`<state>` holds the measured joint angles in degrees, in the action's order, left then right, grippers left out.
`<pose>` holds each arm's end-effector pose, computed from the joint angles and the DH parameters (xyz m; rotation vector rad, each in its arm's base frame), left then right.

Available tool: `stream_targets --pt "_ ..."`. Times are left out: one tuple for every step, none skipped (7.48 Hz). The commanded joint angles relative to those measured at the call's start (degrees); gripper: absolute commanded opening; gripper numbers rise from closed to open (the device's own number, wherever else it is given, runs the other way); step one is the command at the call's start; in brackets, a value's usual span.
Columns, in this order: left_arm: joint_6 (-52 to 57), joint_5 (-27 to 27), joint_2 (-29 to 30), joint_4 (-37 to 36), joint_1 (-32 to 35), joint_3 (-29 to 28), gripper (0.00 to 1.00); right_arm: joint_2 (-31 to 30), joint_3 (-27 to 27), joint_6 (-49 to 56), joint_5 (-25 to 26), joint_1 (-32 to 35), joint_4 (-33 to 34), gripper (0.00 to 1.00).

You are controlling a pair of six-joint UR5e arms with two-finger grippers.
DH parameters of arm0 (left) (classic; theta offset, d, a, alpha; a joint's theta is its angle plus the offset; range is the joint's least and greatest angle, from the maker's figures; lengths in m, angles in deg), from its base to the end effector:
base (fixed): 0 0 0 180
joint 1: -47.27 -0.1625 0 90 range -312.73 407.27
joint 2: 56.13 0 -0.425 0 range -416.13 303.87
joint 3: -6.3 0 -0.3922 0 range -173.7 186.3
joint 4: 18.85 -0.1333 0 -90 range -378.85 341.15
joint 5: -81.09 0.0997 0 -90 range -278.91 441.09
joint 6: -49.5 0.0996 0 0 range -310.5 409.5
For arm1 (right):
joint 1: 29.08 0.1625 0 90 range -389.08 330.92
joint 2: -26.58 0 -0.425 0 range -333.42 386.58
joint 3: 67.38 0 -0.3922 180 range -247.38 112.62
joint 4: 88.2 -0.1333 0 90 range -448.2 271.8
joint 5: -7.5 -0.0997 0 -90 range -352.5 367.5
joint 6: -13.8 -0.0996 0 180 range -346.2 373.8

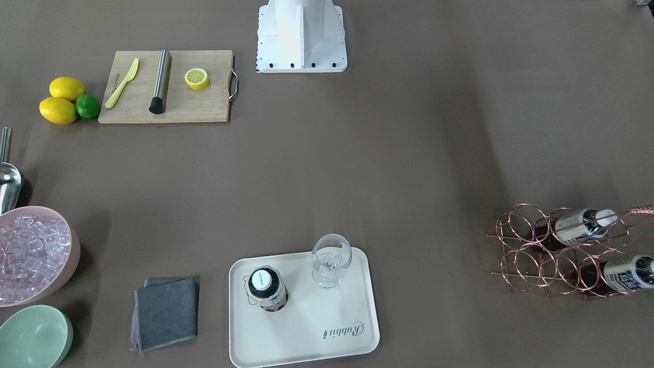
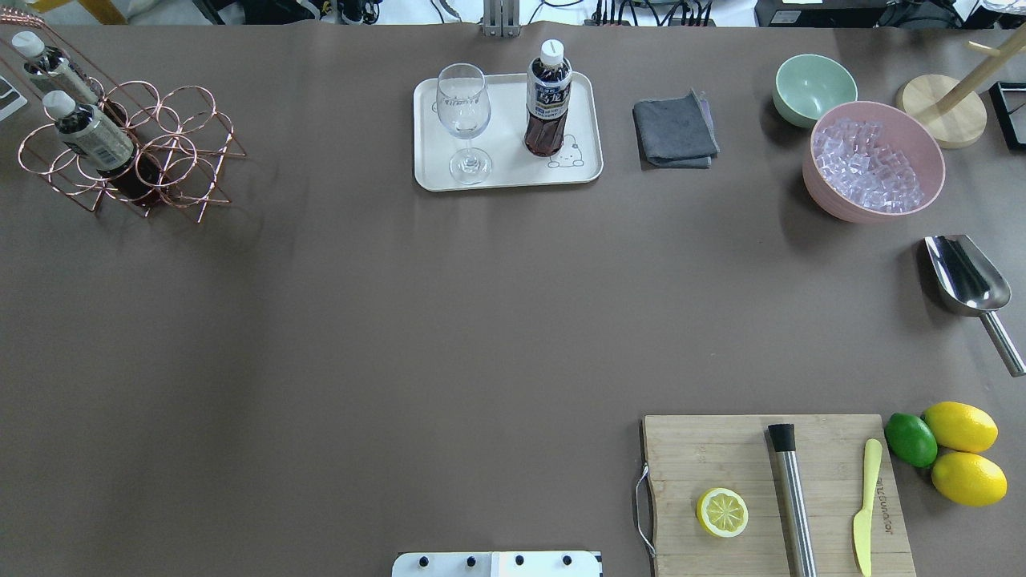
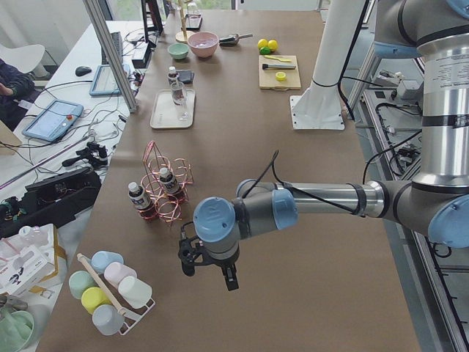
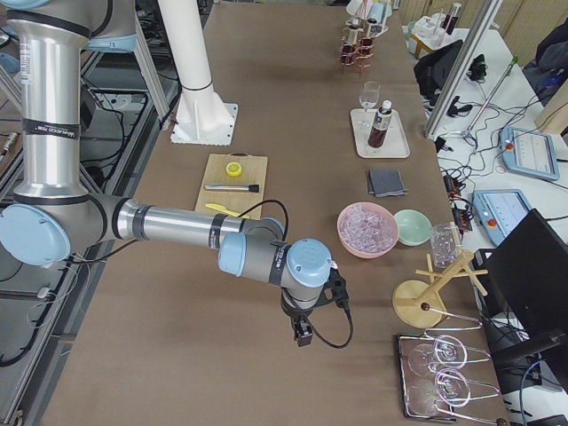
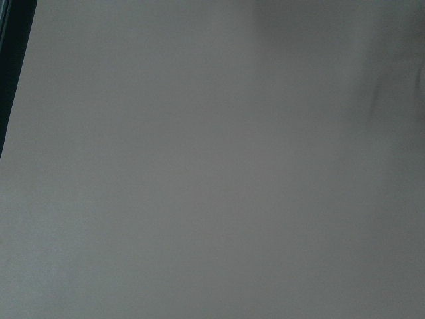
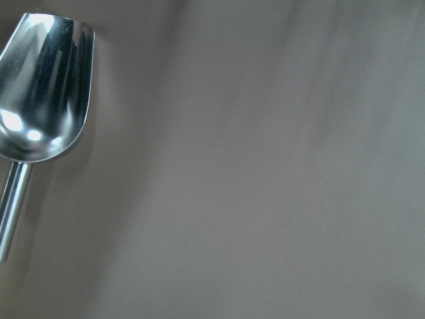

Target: Take tea from basket to plate

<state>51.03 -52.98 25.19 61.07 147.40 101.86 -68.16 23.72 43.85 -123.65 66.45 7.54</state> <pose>-0.1348 -0.3906 0.6964 -0.1403 0.7856 -0.2307 0.1101 -0.4338 0.7012 0.0702 -0.7340 -0.3497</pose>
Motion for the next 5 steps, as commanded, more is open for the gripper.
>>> stream_targets --pt "-0.1 0.9 -1.6 4.0 -3.6 -2.1 0.98 0.0 -0.1 0.1 0.3 0.0 -0.2 1.0" --pt "-0.4 0.9 -1.0 4.3 -5.4 -1.4 0.98 0.1 -0.1 0.1 0.3 0.0 -0.2 1.0" --pt "-4.1 0.7 0.6 4.2 -6.1 -1.0 0.98 0.1 -0.2 0.1 0.3 0.0 -0.2 1.0" --pt "-6.1 0.7 0.8 4.1 -8.0 1.0 0.98 0.1 -0.1 0.1 0.3 0.0 -0.2 1.0" --pt "-8.4 0.9 1.0 4.0 -10.3 2.9 0.98 0.1 -0.2 0.0 0.4 0.0 -0.2 1.0"
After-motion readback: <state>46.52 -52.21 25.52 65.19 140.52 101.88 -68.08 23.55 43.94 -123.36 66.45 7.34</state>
